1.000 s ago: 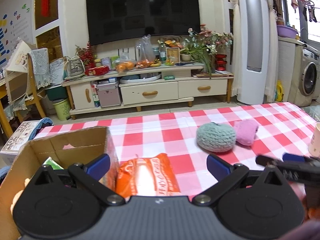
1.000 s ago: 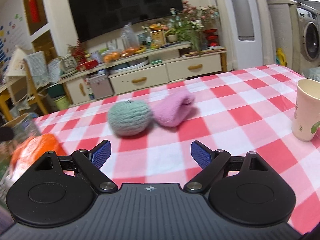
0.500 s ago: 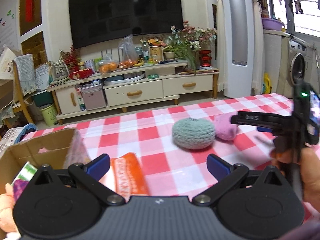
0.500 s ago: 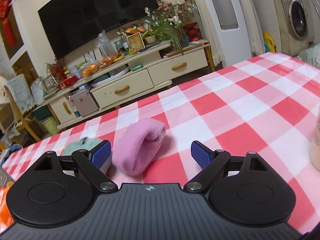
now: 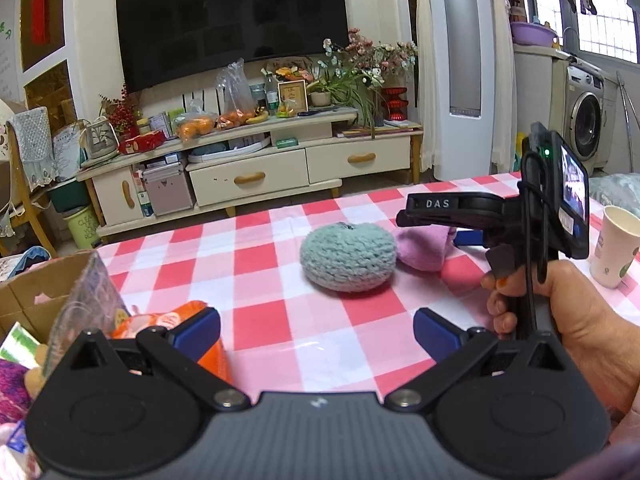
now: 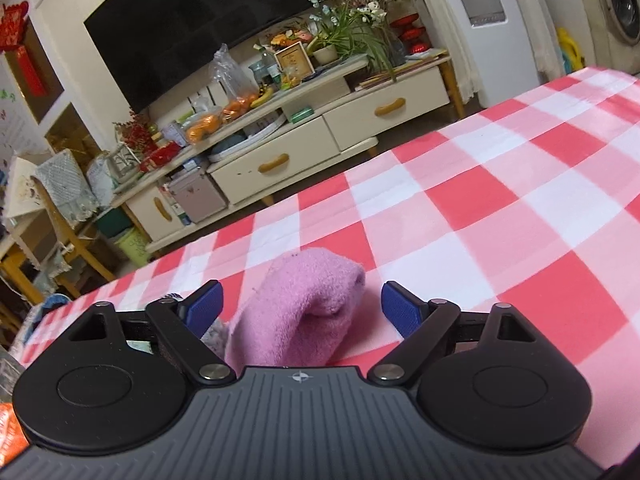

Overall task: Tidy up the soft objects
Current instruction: 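Grip the pink sock with the right gripper while the left grips the green knitted ball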

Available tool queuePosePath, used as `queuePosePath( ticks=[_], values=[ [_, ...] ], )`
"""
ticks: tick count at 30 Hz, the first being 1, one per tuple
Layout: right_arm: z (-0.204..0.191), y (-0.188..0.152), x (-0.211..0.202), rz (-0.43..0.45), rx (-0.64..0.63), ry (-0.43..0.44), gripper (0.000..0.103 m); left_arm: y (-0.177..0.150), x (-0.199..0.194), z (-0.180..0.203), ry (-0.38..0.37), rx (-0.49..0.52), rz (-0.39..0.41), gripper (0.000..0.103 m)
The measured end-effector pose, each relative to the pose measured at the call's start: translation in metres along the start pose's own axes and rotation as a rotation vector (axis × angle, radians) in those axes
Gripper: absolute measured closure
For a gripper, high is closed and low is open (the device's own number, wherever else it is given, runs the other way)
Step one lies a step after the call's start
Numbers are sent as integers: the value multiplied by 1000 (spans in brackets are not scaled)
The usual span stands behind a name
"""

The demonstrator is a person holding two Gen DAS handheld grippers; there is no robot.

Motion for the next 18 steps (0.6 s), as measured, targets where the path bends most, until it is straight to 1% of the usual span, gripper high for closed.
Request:
queuePosePath(
  ticks=[3, 5, 7, 10, 15, 18],
  values=[
    [-1, 0, 0, 1, -18, -9, 8, 1, 7, 4, 5, -19, -7, 1],
    [-3, 0, 0, -8, -29, -5, 21, 3, 13, 8, 7, -31, -9, 1],
    [-2, 0, 2, -17, -36, 0, 29, 5, 19, 12, 13, -45, -10, 1],
    [0, 3, 4, -16, -37, 1, 33, 12, 33, 15, 24, -100, -14, 1],
    [6, 5, 4, -21, -11, 17, 35, 19, 64, 15, 26, -240, -33, 1],
    [6, 5, 4, -18, -7, 12, 36, 24, 82, 13, 37, -288, -35, 1]
  ],
)
Point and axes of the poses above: each gripper's, at about its wrist camera, not at the fingertips, and x roughly the way its jaws point, z to its right, y to its top, the point moved 2 cm from there along x, roughly the way its jaws point, and after that the axes turned 6 degrees about z, right-handed, at the moved point
